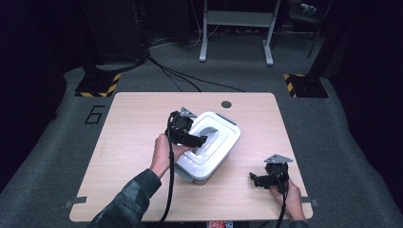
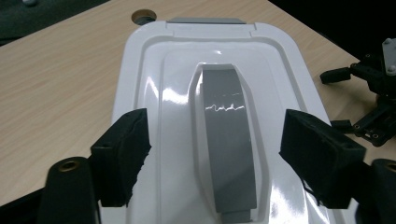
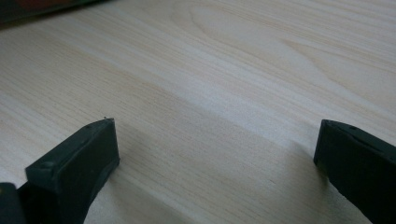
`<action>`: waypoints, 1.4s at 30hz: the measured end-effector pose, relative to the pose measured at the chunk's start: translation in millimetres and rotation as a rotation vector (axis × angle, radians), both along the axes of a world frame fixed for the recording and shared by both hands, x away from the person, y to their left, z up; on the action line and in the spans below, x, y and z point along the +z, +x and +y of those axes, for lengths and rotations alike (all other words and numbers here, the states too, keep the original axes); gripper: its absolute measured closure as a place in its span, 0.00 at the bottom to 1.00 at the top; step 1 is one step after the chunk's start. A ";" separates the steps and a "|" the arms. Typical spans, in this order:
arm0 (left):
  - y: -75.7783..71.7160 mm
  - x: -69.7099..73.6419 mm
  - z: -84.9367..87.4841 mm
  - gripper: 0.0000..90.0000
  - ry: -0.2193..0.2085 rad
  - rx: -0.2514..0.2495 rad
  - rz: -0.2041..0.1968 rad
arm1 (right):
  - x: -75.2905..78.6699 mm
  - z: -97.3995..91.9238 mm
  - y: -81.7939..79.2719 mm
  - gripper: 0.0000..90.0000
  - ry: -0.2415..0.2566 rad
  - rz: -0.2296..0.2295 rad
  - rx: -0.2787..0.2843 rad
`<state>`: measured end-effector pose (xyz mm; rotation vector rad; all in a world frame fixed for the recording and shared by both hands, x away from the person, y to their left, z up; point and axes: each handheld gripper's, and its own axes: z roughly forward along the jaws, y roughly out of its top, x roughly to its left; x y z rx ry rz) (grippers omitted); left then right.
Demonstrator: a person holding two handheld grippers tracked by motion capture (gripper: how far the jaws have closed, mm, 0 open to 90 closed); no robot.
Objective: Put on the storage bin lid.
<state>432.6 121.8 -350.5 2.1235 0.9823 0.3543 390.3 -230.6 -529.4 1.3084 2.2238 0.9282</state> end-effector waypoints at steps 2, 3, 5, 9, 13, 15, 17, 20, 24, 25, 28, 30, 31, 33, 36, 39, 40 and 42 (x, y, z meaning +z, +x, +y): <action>-1.0 2.9 4.6 0.21 -0.006 0.008 -0.006 | 0.0 0.0 0.0 0.00 0.000 0.000 0.000; -1.3 4.6 8.0 0.20 -0.006 0.008 -0.008 | 0.0 0.0 0.0 0.00 0.000 0.000 0.000; -2.8 8.1 15.8 0.18 -0.006 0.013 -0.020 | 0.0 0.0 0.0 0.00 0.000 0.000 0.000; -4.3 11.5 28.0 0.15 -0.006 0.021 -0.027 | 0.0 0.0 0.0 0.00 0.000 0.000 0.000; -8.2 15.7 52.5 0.11 -0.006 0.055 -0.038 | 0.0 0.0 0.0 0.00 0.000 0.000 0.000; -9.1 16.6 61.8 0.10 -0.002 0.060 -0.038 | 0.0 0.0 0.0 0.00 0.000 0.000 0.000; -11.0 17.0 73.4 0.08 0.002 0.074 -0.044 | 0.0 0.0 0.0 0.00 0.000 0.000 0.000; -13.7 15.6 88.3 0.07 -0.005 0.099 -0.049 | 0.0 0.0 0.0 0.00 0.000 0.000 0.000; -17.5 12.1 109.0 0.05 -0.001 0.124 -0.047 | 0.0 0.0 0.0 0.00 0.000 0.000 0.000; -19.0 10.0 115.3 0.05 0.001 0.130 -0.049 | 0.0 0.0 0.0 0.00 0.000 0.000 0.000; -22.4 2.3 129.7 0.04 0.001 0.153 -0.051 | 0.0 0.0 0.0 0.00 0.000 0.000 0.000; -24.2 -3.5 137.9 0.04 -0.014 0.176 -0.049 | 0.0 0.0 0.0 0.00 0.000 0.000 0.000; -24.2 -3.5 137.9 0.04 -0.014 0.176 -0.049 | 0.0 0.0 0.0 0.00 0.000 0.000 0.000; -27.5 -15.4 153.3 0.03 -0.025 0.215 -0.035 | 0.0 0.1 -0.1 0.00 0.000 0.000 -0.001; -29.3 -27.4 166.0 0.03 -0.020 0.238 -0.025 | 0.0 0.1 -0.1 0.00 0.000 0.000 -0.001; -32.1 -44.0 177.5 0.03 -0.019 0.265 -0.010 | 0.0 0.3 -0.3 0.00 0.003 0.002 -0.004; -33.3 -50.1 181.6 0.02 -0.019 0.271 0.002 | 0.0 0.4 -0.5 0.00 0.003 0.004 -0.005; -35.7 -64.5 188.6 0.02 -0.015 0.293 0.009 | 0.1 0.4 -0.5 0.00 0.003 0.004 -0.005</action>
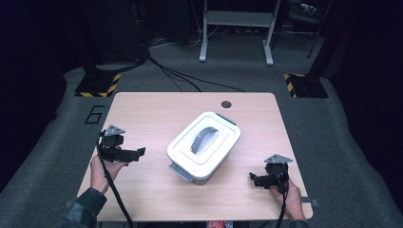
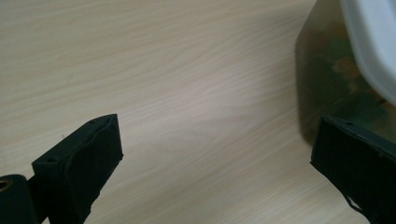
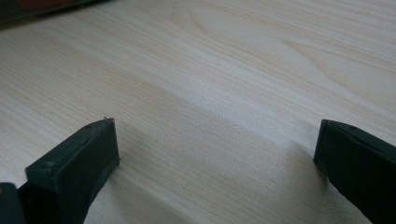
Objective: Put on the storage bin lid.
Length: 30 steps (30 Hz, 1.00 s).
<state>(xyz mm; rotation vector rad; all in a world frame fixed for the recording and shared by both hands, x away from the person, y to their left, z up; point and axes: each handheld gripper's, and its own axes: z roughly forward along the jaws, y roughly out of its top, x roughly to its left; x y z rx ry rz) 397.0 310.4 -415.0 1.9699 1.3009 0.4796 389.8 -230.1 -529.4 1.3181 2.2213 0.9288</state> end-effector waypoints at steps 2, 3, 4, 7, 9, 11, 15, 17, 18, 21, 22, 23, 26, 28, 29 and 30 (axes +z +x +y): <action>-2.1 -15.4 7.0 0.02 -0.005 0.016 0.019 | 0.0 0.0 0.0 0.00 0.000 0.000 0.000; -2.9 -23.4 10.3 0.02 -0.006 0.021 0.028 | 0.0 0.0 0.0 0.00 0.000 0.000 0.000; -3.9 -31.4 13.5 0.02 -0.009 0.025 0.039 | 0.0 0.0 0.0 0.00 0.000 0.000 0.000; -7.4 -54.8 19.9 0.01 -0.010 0.048 0.057 | 0.0 0.0 0.0 0.00 0.000 0.000 0.000; -9.2 -68.4 23.0 0.01 0.040 0.052 0.065 | 0.0 0.0 0.0 0.00 0.000 0.000 0.000; -10.3 -82.3 27.4 0.01 0.060 0.061 0.076 | 0.0 -0.1 0.2 0.00 -0.001 -0.002 0.002; -13.3 -97.7 36.2 0.00 0.052 0.079 0.078 | 0.0 0.0 0.0 0.00 0.000 0.000 0.000; -13.6 -101.4 39.0 0.00 0.054 0.087 0.073 | 0.0 0.0 0.0 0.00 0.000 0.000 0.000; -13.6 -104.4 40.8 0.00 0.055 0.093 0.066 | 0.0 0.0 0.0 0.00 0.000 0.000 0.000; -14.3 -113.4 46.6 0.00 0.063 0.090 0.027 | 0.0 0.0 0.0 0.00 0.000 0.000 0.000; -14.9 -114.4 48.4 0.00 0.079 0.082 0.020 | 0.0 0.0 0.0 0.00 0.000 0.000 0.000; -15.1 -116.3 49.3 0.00 0.077 0.094 -0.001 | 0.0 0.0 0.0 0.00 0.000 0.000 0.000; -13.8 -116.8 53.5 0.00 0.076 0.061 -0.005 | 0.0 -0.2 0.2 0.00 -0.002 -0.002 0.003; -13.0 -116.5 54.6 0.00 0.075 0.046 0.000 | 0.0 0.0 0.0 0.00 0.000 0.000 0.000; -12.7 -116.5 54.9 0.00 0.076 0.041 0.000 | -0.1 -0.3 0.4 0.00 -0.003 -0.004 0.004; -12.7 -116.5 54.9 0.00 0.076 0.041 0.000 | 0.0 0.1 -0.1 0.00 0.001 0.001 -0.001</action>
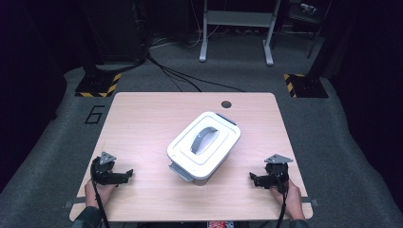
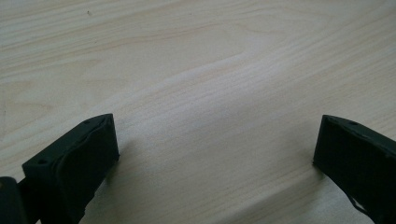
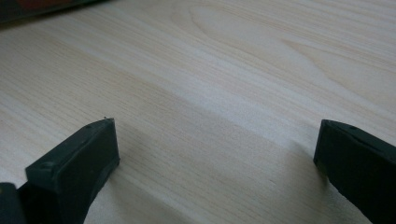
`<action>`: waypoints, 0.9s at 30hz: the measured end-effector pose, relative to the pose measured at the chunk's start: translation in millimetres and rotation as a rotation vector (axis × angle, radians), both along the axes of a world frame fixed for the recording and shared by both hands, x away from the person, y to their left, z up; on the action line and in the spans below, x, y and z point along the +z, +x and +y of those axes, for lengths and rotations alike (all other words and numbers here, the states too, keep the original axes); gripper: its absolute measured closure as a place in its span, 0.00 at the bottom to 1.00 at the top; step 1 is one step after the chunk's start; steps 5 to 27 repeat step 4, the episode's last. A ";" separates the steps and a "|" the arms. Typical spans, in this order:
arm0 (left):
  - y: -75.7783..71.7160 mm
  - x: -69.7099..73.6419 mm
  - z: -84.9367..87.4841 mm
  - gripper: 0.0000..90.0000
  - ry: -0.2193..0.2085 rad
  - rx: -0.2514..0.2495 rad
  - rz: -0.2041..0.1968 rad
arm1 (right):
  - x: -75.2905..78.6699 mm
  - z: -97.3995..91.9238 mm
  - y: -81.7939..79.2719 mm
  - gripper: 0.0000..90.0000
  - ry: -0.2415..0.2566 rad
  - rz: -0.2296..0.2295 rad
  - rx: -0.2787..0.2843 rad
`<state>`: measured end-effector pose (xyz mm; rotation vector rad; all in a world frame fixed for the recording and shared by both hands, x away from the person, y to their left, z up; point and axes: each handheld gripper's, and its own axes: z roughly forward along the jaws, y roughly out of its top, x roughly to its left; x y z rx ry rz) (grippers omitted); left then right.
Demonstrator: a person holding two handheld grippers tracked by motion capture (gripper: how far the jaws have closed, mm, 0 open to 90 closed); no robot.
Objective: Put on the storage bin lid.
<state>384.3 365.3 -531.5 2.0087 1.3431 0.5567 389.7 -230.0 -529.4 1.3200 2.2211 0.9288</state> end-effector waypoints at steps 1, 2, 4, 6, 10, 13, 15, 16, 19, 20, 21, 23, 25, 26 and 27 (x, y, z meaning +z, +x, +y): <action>0.0 0.0 0.0 0.00 0.001 0.001 -0.001 | -0.1 -0.3 0.4 0.00 -0.003 -0.004 0.004; 0.0 0.0 0.0 0.00 0.000 0.000 0.000 | 0.0 0.0 0.0 0.00 0.000 0.000 0.000; -0.1 -0.1 -0.1 0.00 0.000 0.000 0.000 | 0.0 -0.1 0.1 0.00 0.000 -0.001 0.001; -0.1 -0.1 -0.1 0.00 0.000 0.000 0.000 | 0.0 -0.1 0.1 0.00 0.000 -0.001 0.001; -0.1 -0.1 -0.1 0.00 0.000 0.000 0.000 | 0.0 -0.1 0.1 0.00 0.000 -0.001 0.001; -0.1 -0.1 -0.1 0.00 0.000 0.000 0.000 | 0.0 -0.1 0.1 0.00 0.000 -0.001 0.001; -0.1 -0.1 -0.1 0.00 0.000 0.000 0.000 | 0.0 -0.1 0.1 0.00 0.000 -0.001 0.001; -0.1 -0.1 -0.1 0.00 0.000 0.000 0.000 | 0.0 -0.1 0.1 0.00 0.000 -0.001 0.001; -0.1 -0.1 -0.1 0.00 0.000 0.000 0.000 | 0.0 -0.1 0.1 0.00 0.000 -0.001 0.001; -0.1 -0.1 -0.1 0.00 0.000 0.000 0.000 | 0.0 -0.1 0.1 0.00 0.000 -0.001 0.001; -0.1 -0.1 -0.1 0.00 0.000 0.000 0.000 | 0.0 -0.1 0.1 0.00 0.000 -0.001 0.001; -0.1 -0.1 -0.1 0.00 0.000 0.000 0.000 | 0.0 -0.1 0.1 0.00 0.000 -0.001 0.001; -0.1 -0.1 -0.1 0.00 0.000 0.000 0.000 | 0.0 -0.1 0.1 0.00 0.000 -0.001 0.001; -0.1 -0.1 -0.1 0.00 0.000 0.000 0.000 | 0.0 -0.1 0.1 0.00 0.000 -0.001 0.001; -0.1 -0.1 -0.1 0.00 0.000 0.000 0.000 | 0.0 -0.1 0.1 0.00 0.000 -0.001 0.001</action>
